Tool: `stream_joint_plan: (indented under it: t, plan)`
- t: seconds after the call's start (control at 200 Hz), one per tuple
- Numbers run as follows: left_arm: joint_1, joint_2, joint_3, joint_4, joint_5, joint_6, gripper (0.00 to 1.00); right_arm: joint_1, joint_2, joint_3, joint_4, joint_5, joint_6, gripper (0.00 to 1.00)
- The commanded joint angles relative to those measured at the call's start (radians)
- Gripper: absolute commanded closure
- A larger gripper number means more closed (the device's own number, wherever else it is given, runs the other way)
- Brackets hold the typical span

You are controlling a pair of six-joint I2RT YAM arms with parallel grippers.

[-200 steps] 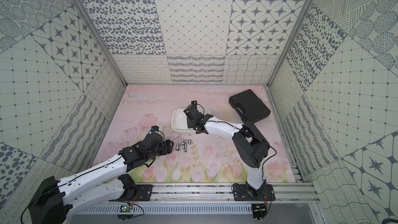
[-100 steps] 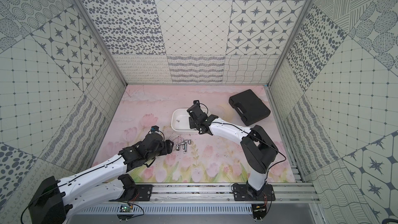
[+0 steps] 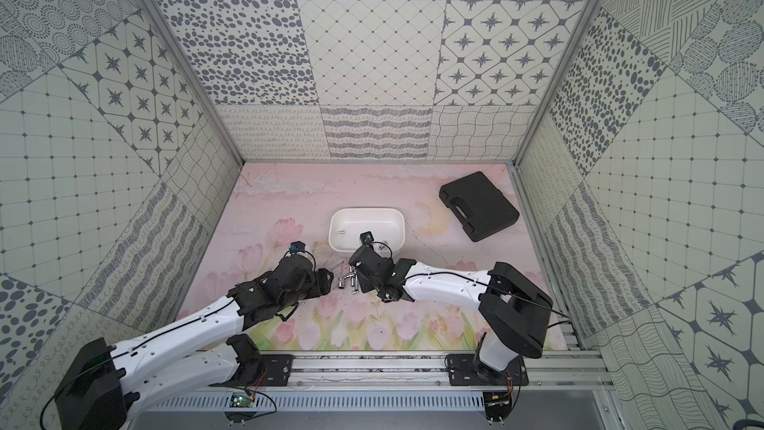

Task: Put the socket on the desktop into the storage box
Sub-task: Pick up the socket head from the center of the board.

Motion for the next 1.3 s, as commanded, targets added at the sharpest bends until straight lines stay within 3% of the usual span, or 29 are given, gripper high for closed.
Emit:
stream_joint_plan:
  t: [0.0,0.7,1.296]
  plan:
    - [0.000,0.005,0.013,0.009,0.008,-0.001,0.21,0.016,0.056,0.013,0.037,0.005,0.041,0.65]
    - [0.000,0.001,0.013,0.006,0.005,-0.001,0.21,0.023,0.212,0.053,0.075,0.018,0.084,0.61]
    - [0.000,-0.001,0.014,0.004,0.007,-0.002,0.21,-0.033,0.223,0.035,0.082,0.016,0.114,0.67]
